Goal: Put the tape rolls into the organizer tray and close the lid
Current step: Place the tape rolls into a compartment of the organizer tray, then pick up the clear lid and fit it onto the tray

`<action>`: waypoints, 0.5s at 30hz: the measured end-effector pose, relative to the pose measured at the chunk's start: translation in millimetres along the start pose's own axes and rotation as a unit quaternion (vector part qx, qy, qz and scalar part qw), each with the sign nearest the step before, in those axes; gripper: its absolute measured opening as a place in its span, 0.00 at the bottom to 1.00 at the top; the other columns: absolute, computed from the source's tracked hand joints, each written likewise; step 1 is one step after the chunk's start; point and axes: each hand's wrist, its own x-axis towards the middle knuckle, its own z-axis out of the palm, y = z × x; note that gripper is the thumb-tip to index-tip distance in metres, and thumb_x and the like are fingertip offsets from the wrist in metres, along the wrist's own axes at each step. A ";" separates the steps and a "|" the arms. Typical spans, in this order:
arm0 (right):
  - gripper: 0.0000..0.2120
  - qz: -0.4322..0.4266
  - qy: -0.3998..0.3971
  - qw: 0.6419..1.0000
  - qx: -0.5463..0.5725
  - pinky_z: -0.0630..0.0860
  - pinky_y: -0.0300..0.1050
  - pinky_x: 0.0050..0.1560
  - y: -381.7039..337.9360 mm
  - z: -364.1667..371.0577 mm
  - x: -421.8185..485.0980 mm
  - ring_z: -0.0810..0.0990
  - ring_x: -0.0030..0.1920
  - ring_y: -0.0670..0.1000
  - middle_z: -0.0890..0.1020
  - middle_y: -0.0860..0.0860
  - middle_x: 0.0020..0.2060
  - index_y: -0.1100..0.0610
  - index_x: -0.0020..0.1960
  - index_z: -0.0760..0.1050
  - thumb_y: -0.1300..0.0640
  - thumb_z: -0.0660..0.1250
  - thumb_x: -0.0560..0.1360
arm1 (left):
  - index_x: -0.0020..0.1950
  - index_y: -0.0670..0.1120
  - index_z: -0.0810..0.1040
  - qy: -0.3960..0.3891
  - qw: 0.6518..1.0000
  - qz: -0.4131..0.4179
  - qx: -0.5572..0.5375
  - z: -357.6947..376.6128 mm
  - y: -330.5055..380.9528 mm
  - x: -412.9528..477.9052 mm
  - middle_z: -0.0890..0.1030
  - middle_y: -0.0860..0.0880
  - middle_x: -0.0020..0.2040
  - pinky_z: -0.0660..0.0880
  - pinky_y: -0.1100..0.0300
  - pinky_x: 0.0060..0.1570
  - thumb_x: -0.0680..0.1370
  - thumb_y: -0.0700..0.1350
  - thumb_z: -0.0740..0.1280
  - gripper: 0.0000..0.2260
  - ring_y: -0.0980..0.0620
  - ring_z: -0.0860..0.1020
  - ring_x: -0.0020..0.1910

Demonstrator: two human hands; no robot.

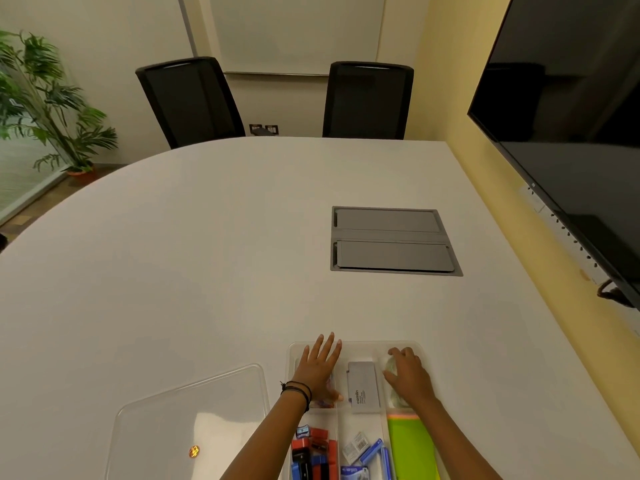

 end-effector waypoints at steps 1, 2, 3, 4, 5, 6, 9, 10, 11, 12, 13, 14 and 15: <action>0.22 0.000 0.016 1.000 0.014 0.74 0.47 0.58 -0.4 -2.7 -2.8 0.70 0.64 0.56 0.69 0.57 0.64 0.57 0.69 0.64 0.54 0.63 0.77 | 0.77 0.46 0.39 0.003 1.000 0.001 0.003 -2.4 0.2 -1.7 0.38 0.44 0.78 0.43 0.43 0.75 0.73 0.55 0.70 0.47 0.43 0.39 0.77; 0.21 -0.002 0.033 0.999 0.028 0.73 0.47 0.59 -0.7 -5.4 -5.9 0.70 0.64 0.56 0.69 0.58 0.65 0.57 0.68 0.65 0.56 0.63 0.77 | 0.77 0.46 0.39 0.008 1.000 0.002 0.004 -4.5 -0.1 -3.7 0.39 0.45 0.78 0.44 0.43 0.75 0.74 0.55 0.69 0.45 0.43 0.40 0.77; 0.20 -0.006 0.050 0.998 0.043 0.73 0.48 0.59 -0.8 -8.0 -9.4 0.70 0.64 0.56 0.69 0.58 0.65 0.58 0.68 0.66 0.58 0.63 0.77 | 0.77 0.46 0.40 0.015 1.000 0.003 0.004 -6.0 -0.6 -5.8 0.40 0.45 0.78 0.44 0.44 0.76 0.75 0.55 0.67 0.44 0.44 0.40 0.77; 0.20 -0.012 0.064 0.996 0.061 0.73 0.48 0.60 -0.8 -10.6 -13.3 0.70 0.64 0.57 0.69 0.58 0.64 0.58 0.67 0.67 0.60 0.63 0.76 | 0.77 0.46 0.41 0.023 1.000 0.003 0.002 -6.7 -1.2 -8.1 0.41 0.45 0.78 0.45 0.45 0.76 0.76 0.55 0.66 0.42 0.44 0.41 0.77; 0.19 -0.019 0.076 0.994 0.081 0.72 0.49 0.61 -1.0 -13.0 -17.5 0.70 0.64 0.57 0.70 0.59 0.64 0.59 0.66 0.68 0.61 0.63 0.76 | 0.77 0.45 0.41 0.030 1.000 0.003 0.001 -6.4 -2.0 -10.7 0.41 0.45 0.79 0.46 0.45 0.76 0.77 0.55 0.65 0.40 0.45 0.42 0.77; 0.18 -0.028 0.085 0.991 0.102 0.71 0.49 0.62 -1.4 -14.7 -22.0 0.70 0.64 0.57 0.70 0.59 0.64 0.59 0.65 0.68 0.63 0.63 0.76 | 0.77 0.46 0.42 0.035 0.999 0.001 0.000 -5.2 -2.8 -13.7 0.42 0.45 0.79 0.46 0.46 0.76 0.78 0.54 0.64 0.38 0.45 0.42 0.77; 0.18 -0.048 0.100 0.984 0.140 0.69 0.48 0.64 -3.3 -17.4 -36.9 0.71 0.64 0.58 0.71 0.59 0.63 0.60 0.64 0.70 0.67 0.63 0.75 | 0.77 0.46 0.43 0.047 0.999 -0.007 -0.002 0.3 -5.9 -23.7 0.43 0.44 0.79 0.47 0.46 0.76 0.80 0.51 0.61 0.34 0.45 0.43 0.77; 0.18 -0.050 0.103 0.982 0.147 0.69 0.47 0.64 -3.6 -17.1 -41.6 0.71 0.63 0.58 0.71 0.59 0.63 0.60 0.64 0.70 0.68 0.63 0.75 | 0.77 0.46 0.43 0.050 0.999 -0.010 -0.003 2.6 -7.5 -27.0 0.43 0.44 0.79 0.47 0.46 0.76 0.80 0.50 0.61 0.33 0.45 0.44 0.77; 0.19 -0.051 0.106 0.981 0.153 0.69 0.46 0.63 -3.6 -16.4 -46.4 0.71 0.63 0.58 0.72 0.59 0.62 0.60 0.64 0.70 0.69 0.63 0.74 | 0.77 0.46 0.43 0.053 0.999 -0.012 -0.005 5.0 -9.0 -30.2 0.43 0.45 0.79 0.47 0.46 0.76 0.80 0.49 0.60 0.33 0.45 0.44 0.77; 0.19 -0.053 0.108 0.980 0.159 0.68 0.44 0.62 -3.9 -15.5 -51.1 0.72 0.62 0.58 0.72 0.59 0.62 0.60 0.63 0.70 0.70 0.63 0.74 | 0.77 0.46 0.44 0.054 0.998 -0.015 -0.010 7.3 -10.8 -33.7 0.43 0.45 0.79 0.47 0.46 0.76 0.80 0.50 0.60 0.33 0.45 0.44 0.77; 0.19 -0.056 0.110 0.979 0.165 0.68 0.42 0.62 -4.6 -14.1 -55.8 0.72 0.62 0.58 0.73 0.59 0.61 0.60 0.63 0.71 0.71 0.63 0.73 | 0.77 0.47 0.44 0.055 0.998 -0.017 -0.014 9.4 -12.9 -37.2 0.43 0.45 0.79 0.47 0.47 0.76 0.80 0.50 0.60 0.33 0.45 0.44 0.77; 0.19 -0.060 0.112 0.977 0.171 0.67 0.41 0.61 -6.0 -12.3 -60.5 0.72 0.62 0.58 0.73 0.59 0.61 0.60 0.63 0.71 0.71 0.62 0.73 | 0.77 0.47 0.44 0.056 0.998 -0.017 -0.019 11.5 -15.2 -41.0 0.43 0.45 0.79 0.47 0.47 0.76 0.80 0.51 0.61 0.33 0.45 0.44 0.77; 0.19 -0.064 0.113 0.976 0.176 0.67 0.40 0.62 -8.2 -9.9 -65.0 0.72 0.63 0.57 0.73 0.59 0.61 0.60 0.63 0.71 0.71 0.62 0.74 | 0.77 0.47 0.44 0.060 0.998 -0.017 -0.026 13.6 -17.9 -44.8 0.44 0.45 0.79 0.47 0.47 0.76 0.80 0.51 0.61 0.33 0.46 0.44 0.78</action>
